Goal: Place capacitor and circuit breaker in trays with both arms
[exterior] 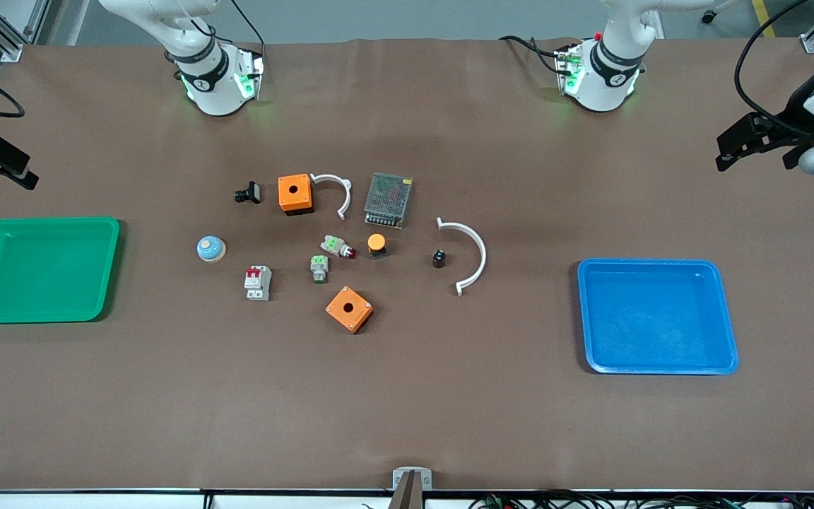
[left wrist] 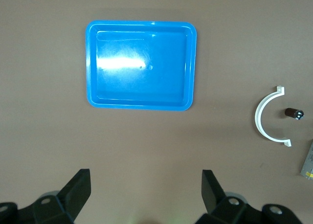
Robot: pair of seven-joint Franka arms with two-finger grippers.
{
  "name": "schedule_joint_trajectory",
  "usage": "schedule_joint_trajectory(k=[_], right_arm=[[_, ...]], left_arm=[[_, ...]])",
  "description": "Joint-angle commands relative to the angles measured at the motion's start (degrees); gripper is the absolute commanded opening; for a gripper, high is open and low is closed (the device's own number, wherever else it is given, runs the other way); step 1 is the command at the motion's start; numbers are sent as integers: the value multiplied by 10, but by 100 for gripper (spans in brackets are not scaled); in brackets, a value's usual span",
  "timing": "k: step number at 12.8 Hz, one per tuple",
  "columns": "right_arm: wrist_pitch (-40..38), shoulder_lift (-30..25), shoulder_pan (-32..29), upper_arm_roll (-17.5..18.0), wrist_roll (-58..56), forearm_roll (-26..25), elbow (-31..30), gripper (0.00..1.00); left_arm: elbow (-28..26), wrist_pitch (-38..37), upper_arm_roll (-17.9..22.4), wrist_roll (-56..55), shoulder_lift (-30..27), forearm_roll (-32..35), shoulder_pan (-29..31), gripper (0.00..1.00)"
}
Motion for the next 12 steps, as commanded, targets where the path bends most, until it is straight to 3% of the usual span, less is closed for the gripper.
schedule_joint_trajectory(k=[1, 8, 12], right_arm=[[-6, 4, -7, 5, -4, 8, 12, 100], [-6, 11, 4, 7, -2, 11, 11, 100], [-4, 25, 16, 8, -1, 14, 10, 100]], left_arm=[[16, -13, -1, 3, 5, 13, 0, 100], [9, -20, 0, 7, 11, 13, 9, 100], [-2, 6, -6, 6, 45, -19, 0, 100]])
